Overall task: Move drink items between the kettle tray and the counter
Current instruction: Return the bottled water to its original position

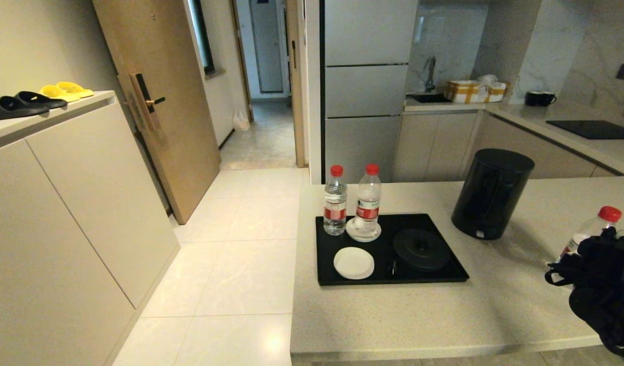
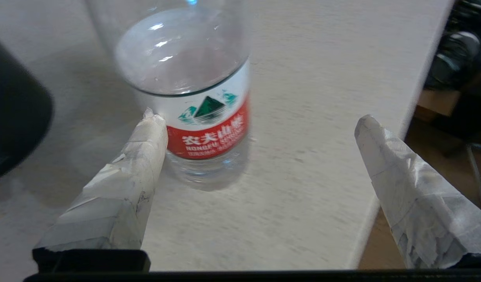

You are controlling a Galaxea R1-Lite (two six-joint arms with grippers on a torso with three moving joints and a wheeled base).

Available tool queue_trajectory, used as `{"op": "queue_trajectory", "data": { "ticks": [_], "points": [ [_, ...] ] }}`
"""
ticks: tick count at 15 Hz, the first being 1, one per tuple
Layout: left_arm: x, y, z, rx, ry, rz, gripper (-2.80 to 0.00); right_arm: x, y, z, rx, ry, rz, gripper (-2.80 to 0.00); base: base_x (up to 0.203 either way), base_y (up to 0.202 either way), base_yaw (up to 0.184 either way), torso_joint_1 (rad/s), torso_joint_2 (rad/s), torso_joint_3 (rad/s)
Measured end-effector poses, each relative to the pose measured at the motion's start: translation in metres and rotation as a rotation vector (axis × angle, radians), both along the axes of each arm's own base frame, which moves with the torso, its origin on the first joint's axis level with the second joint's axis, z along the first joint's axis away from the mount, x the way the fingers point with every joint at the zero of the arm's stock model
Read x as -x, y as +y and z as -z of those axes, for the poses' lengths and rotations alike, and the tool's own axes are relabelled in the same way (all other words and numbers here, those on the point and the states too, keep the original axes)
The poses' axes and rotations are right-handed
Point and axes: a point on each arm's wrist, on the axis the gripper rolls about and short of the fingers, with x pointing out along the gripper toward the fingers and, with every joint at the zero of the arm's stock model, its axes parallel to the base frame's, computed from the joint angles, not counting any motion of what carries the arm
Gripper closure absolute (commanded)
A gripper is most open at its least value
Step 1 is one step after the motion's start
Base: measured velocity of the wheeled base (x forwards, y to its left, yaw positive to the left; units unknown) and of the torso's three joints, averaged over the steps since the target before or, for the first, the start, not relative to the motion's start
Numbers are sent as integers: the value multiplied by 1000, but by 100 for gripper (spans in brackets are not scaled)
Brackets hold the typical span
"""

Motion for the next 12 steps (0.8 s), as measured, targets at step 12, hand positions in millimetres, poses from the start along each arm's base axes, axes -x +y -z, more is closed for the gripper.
{"op": "queue_trajectory", "data": {
  "ticks": [12],
  "points": [
    [0,0,0,0,0,0,0,-39,-7,-2,92,-19,-46,-280,0,0,0,0,0,0]
  ]
}}
